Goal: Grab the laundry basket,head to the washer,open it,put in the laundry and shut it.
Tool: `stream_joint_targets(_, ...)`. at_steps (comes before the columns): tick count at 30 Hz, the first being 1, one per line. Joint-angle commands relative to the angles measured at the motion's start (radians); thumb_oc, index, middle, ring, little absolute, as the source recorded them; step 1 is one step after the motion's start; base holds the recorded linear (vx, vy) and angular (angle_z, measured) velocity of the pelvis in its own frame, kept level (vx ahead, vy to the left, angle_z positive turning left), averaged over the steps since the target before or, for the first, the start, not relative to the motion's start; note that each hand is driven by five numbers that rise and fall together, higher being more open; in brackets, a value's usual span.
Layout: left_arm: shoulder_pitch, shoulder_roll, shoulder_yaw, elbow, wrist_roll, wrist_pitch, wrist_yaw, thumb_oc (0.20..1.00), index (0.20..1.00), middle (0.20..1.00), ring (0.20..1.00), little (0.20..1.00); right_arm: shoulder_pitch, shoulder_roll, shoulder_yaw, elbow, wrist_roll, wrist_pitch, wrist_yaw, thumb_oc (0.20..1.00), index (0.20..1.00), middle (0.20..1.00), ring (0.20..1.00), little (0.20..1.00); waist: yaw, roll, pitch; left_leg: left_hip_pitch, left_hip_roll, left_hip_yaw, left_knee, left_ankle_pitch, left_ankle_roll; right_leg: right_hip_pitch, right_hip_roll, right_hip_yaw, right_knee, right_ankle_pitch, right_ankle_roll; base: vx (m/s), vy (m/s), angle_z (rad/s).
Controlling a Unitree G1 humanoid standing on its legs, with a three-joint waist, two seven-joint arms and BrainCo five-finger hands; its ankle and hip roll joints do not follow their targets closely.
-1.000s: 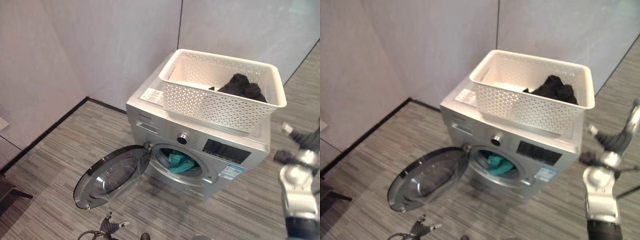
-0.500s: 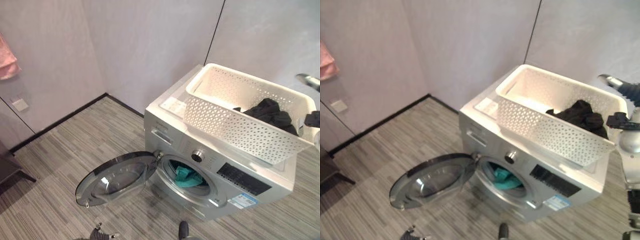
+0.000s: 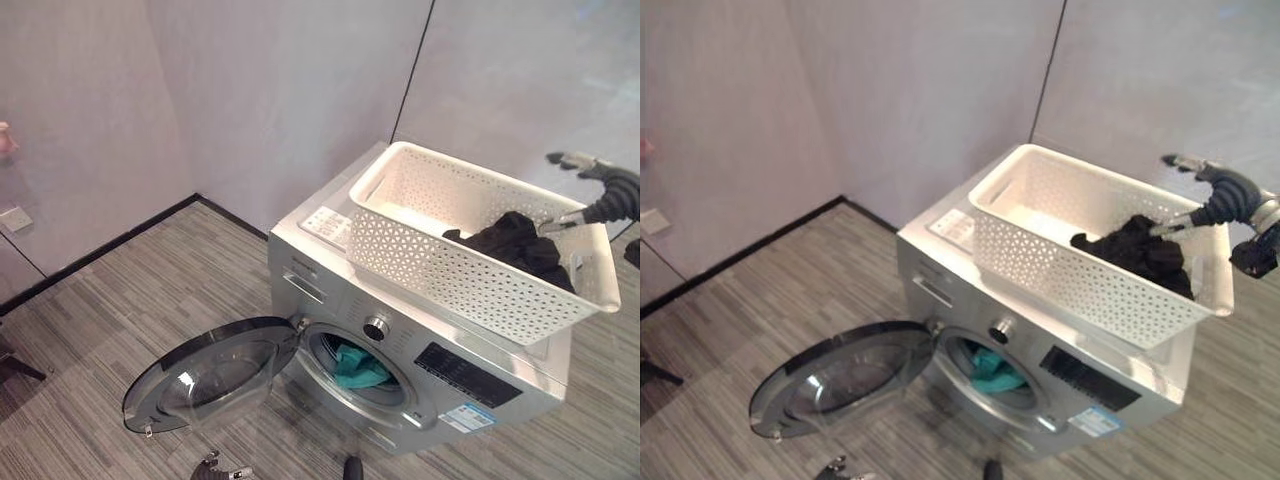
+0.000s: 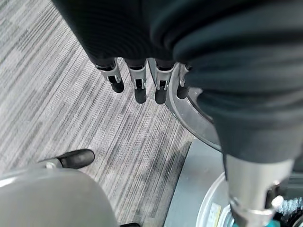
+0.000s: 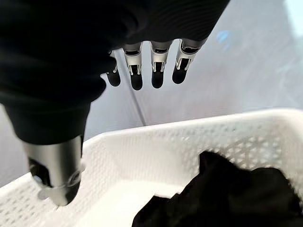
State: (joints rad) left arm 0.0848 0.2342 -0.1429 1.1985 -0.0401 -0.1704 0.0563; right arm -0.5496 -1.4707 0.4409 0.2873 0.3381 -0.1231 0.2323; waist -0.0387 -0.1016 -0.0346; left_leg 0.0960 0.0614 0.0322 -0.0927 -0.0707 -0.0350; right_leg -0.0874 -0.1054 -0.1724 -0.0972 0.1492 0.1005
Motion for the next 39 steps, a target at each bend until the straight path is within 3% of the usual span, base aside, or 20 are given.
stream_joint_targets(1,-0.022,0.016,-0.03,0.047,-0.033,-0.025,-0.024,1.0,1.0,1.0,1.0,1.0,-0.191,0.002,0.109,0.065,-0.019,-0.002,0.018,1.0,1.0,1.0,1.0,1.0,0.029,-0.064,0.0,-0.005,0.0,0.056,0.005,-0.002,-0.029,0.064,-0.043,-0.028,0.028,-0.068,0.074,0.0,0.0,0.0)
stream_joint_targets(8,-0.024,0.017,-0.02,0.032,-0.076,-0.026,-0.022,1.0,1.0,1.0,1.0,1.0,-0.304,0.063,0.239,0.171,-0.082,0.017,0.025,1.0,1.0,1.0,1.0,1.0,0.04,-0.062,0.012,-0.025,0.014,0.051,0.005,0.008,-0.04,0.061,-0.035,-0.041,0.019,-0.076,0.065,0.01,-0.023,0.01)
stream_joint_targets(23,-0.026,0.023,-0.026,0.022,-0.125,-0.028,-0.027,1.0,1.0,1.0,1.0,1.0,-0.342,0.117,0.269,0.325,-0.149,0.038,0.02,1.0,1.0,1.0,1.0,1.0,0.052,-0.055,0.053,-0.081,0.035,0.032,0.005,0.038,-0.061,0.029,-0.019,-0.053,0.01,-0.084,0.051,0.01,-0.037,0.06)
stream_joint_targets(39,-0.083,0.042,-0.068,-0.051,-0.217,-0.039,-0.037,1.0,1.0,1.0,1.0,1.0,-0.433,0.199,0.468,0.463,-0.323,0.058,0.084,1.0,1.0,1.0,1.0,1.0,0.059,-0.056,0.131,-0.183,0.078,-0.003,0.005,0.098,-0.087,-0.063,0.021,-0.064,0.015,-0.094,0.025,0.01,-0.06,0.04)
